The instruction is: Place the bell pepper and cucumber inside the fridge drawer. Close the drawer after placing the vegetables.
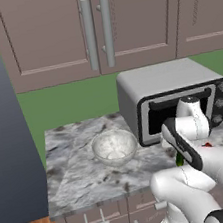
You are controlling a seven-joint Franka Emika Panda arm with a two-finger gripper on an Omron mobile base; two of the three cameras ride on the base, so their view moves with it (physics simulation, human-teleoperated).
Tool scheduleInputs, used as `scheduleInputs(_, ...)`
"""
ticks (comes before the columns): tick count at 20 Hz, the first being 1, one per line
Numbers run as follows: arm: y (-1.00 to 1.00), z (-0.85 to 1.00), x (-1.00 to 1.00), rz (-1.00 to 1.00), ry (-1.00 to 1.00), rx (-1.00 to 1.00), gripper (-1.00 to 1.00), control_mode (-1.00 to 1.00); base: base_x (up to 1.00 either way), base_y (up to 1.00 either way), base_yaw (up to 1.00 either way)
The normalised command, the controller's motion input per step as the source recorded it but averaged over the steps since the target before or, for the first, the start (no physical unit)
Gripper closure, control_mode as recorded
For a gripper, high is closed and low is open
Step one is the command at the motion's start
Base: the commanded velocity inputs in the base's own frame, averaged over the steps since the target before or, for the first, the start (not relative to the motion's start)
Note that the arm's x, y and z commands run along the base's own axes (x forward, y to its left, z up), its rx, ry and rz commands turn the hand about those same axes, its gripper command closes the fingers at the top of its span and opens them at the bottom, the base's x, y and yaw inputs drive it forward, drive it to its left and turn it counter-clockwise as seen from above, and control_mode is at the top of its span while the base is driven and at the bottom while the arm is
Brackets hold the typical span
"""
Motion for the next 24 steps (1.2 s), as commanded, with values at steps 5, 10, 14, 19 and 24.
scheduleInputs(5, 0.00, -0.51, 0.26, -0.09, 0.00, 0.00, -1.00, -1.00, 0.00, 0.00, 0.00)
scheduleInputs(10, -0.10, -0.32, 0.01, -0.07, 0.00, 0.00, -1.00, -1.00, 0.00, 0.00, 0.00)
scheduleInputs(14, 0.00, -0.47, 0.00, -0.06, 0.00, 0.00, -1.00, -1.00, 0.00, 0.00, 0.00)
scheduleInputs(19, 0.02, -0.64, 0.00, -0.05, 0.00, 0.00, 1.00, -1.00, 0.00, 0.00, 0.00)
scheduleInputs(24, 0.14, -0.30, 0.01, -0.01, -0.02, 0.00, 1.00, -1.00, 0.00, 0.00, 0.00)
